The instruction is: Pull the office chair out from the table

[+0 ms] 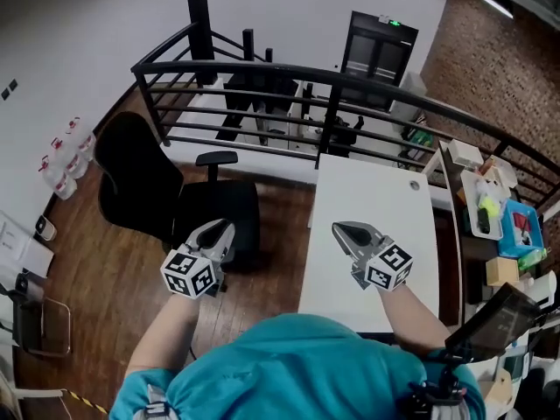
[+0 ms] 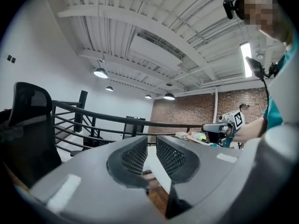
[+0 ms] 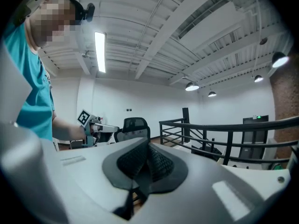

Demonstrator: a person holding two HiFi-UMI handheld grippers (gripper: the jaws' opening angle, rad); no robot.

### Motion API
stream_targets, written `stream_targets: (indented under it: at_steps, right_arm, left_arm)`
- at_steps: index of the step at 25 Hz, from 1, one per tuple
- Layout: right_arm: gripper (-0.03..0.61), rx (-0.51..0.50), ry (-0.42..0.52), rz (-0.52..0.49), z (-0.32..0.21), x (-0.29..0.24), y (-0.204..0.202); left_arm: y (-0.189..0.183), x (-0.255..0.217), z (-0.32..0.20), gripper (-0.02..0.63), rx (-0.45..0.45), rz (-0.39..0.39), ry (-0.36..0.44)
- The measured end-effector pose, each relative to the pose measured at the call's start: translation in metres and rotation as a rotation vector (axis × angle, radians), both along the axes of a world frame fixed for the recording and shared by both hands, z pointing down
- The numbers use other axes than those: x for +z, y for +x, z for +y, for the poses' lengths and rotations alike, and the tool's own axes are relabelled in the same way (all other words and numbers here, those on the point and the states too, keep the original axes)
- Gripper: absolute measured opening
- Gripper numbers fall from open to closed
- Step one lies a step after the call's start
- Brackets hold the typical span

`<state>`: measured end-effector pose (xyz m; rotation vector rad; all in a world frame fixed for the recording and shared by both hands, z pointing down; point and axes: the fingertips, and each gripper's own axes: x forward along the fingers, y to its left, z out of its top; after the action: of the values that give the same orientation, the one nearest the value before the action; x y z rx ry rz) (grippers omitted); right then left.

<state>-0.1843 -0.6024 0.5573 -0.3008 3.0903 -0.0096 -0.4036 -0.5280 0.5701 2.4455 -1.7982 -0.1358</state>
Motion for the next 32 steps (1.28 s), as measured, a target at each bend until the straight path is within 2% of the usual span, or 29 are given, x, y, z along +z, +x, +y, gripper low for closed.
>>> stream_targets:
  at_steps: [13,18,23,32]
  right_arm:
    - [-0.003,-0.019,-0.001,0.014,0.05,0.009,0.165]
    - [-0.003,-0.03,-0.015,0.02,0.073,0.022,0.203]
    - [-0.003,-0.034,-0.027,0.019,0.112,0.028,0.22]
    - [-0.003,0.013,-0.002,0.01,0.23,0.022,0.204]
  left_arm:
    - [0.183,0.017,0.049,0.064,0.033,0.01,-0.029]
    - [0.236,0.029,0.074,0.064,0.052,0.008,-0.053]
    - [0.266,0.03,0.113,0.061,0.088,-0.015,-0.048]
    - [0.27,0.033,0.222,0.059,0.199,-0.004,-0.021]
